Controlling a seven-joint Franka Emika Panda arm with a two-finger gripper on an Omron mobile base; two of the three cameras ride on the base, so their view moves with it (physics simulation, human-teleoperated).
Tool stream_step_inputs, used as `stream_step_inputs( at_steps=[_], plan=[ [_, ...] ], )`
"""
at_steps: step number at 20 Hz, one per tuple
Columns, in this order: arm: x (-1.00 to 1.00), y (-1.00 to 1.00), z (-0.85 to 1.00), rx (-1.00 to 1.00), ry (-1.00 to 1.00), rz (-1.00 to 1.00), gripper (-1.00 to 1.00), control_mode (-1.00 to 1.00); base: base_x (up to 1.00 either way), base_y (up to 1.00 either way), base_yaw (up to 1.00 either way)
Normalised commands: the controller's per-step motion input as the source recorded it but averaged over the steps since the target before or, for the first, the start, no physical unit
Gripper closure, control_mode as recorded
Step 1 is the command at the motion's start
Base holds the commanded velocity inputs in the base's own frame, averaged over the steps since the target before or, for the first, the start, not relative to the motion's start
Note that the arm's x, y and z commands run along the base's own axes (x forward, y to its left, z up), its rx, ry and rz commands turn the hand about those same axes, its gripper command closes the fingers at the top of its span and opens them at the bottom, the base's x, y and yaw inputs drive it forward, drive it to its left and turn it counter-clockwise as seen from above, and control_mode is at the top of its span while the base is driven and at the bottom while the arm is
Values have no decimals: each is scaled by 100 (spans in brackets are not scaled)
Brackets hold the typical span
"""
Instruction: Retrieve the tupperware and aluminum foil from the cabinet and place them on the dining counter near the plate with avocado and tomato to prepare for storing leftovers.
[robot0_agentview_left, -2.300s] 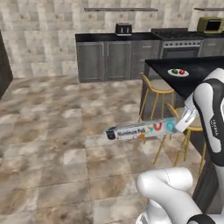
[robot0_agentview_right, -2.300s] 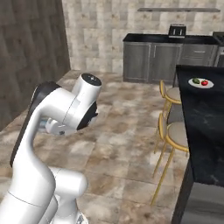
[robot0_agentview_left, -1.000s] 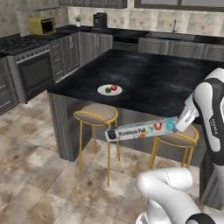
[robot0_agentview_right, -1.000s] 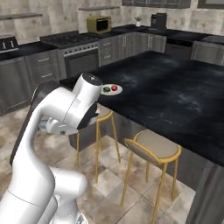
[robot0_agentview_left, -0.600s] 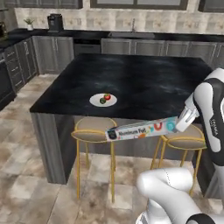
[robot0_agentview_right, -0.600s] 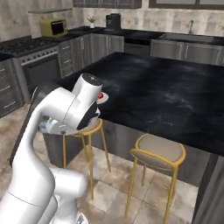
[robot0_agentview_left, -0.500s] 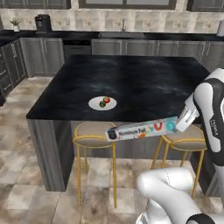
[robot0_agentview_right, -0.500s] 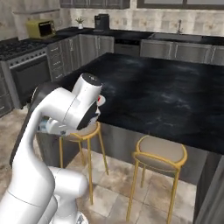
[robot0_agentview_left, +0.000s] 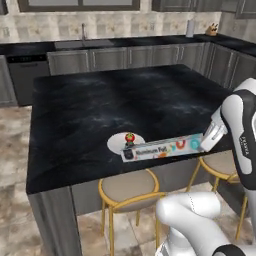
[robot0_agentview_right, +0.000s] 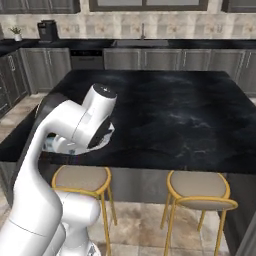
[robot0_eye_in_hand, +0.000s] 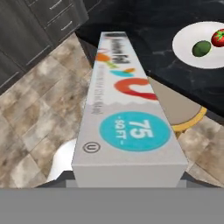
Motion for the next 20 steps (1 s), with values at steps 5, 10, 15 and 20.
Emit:
stream_step_inputs(
  at_steps=[5, 10, 15, 20],
  plan=[
    [29, 16, -1, -4, -8, -22, 100, -100, 48, 43, -35],
    [64, 6, -22, -2, -18, -50, 100, -100, 0, 0, 0],
    [51, -2, -38, 0, -9, -43, 100, -100, 0, 0, 0],
    [54, -4, -51, 0, -1, -25, 100, -100, 0, 0, 0]
  ],
)
